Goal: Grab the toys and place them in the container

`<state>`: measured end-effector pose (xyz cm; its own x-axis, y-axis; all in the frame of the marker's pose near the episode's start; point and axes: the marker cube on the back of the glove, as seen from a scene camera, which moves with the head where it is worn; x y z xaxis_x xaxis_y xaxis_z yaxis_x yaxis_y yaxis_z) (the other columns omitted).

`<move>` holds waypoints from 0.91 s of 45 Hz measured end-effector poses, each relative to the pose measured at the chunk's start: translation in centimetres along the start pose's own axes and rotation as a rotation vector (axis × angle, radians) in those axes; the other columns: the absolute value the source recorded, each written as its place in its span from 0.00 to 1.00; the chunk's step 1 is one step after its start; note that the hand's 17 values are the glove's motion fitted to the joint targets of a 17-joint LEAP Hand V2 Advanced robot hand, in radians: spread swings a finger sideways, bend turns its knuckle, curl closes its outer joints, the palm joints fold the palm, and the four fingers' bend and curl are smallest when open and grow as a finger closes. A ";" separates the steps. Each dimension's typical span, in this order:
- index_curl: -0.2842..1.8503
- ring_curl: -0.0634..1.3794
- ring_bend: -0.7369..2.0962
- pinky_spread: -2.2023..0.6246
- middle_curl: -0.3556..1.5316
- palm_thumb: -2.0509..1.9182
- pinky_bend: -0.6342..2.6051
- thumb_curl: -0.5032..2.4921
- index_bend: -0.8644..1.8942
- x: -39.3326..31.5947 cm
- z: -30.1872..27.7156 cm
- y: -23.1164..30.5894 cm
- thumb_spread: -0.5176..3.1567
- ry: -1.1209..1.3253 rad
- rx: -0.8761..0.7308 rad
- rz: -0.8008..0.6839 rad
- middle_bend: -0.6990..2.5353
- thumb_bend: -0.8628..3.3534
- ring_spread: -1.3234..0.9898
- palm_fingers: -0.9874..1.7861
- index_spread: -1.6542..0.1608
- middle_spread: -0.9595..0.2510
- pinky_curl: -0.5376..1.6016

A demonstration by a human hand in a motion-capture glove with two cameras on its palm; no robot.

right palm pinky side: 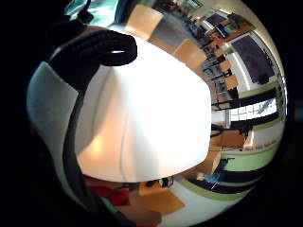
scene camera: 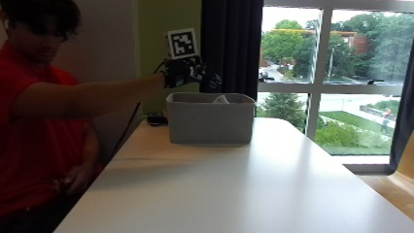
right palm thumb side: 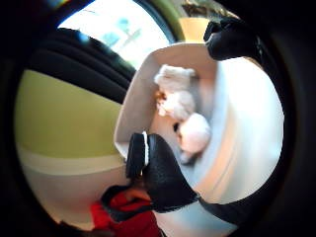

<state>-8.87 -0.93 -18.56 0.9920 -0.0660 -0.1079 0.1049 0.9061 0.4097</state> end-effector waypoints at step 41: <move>0.38 0.18 0.46 0.78 0.38 0.50 0.46 0.25 0.49 19.2 9.8 10.3 0.45 -0.106 -0.010 0.329 0.31 0.19 0.48 0.42 0.68 0.65 0.40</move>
<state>11.97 3.04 -7.52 0.9744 0.1878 0.1238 -0.2221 0.8902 0.3977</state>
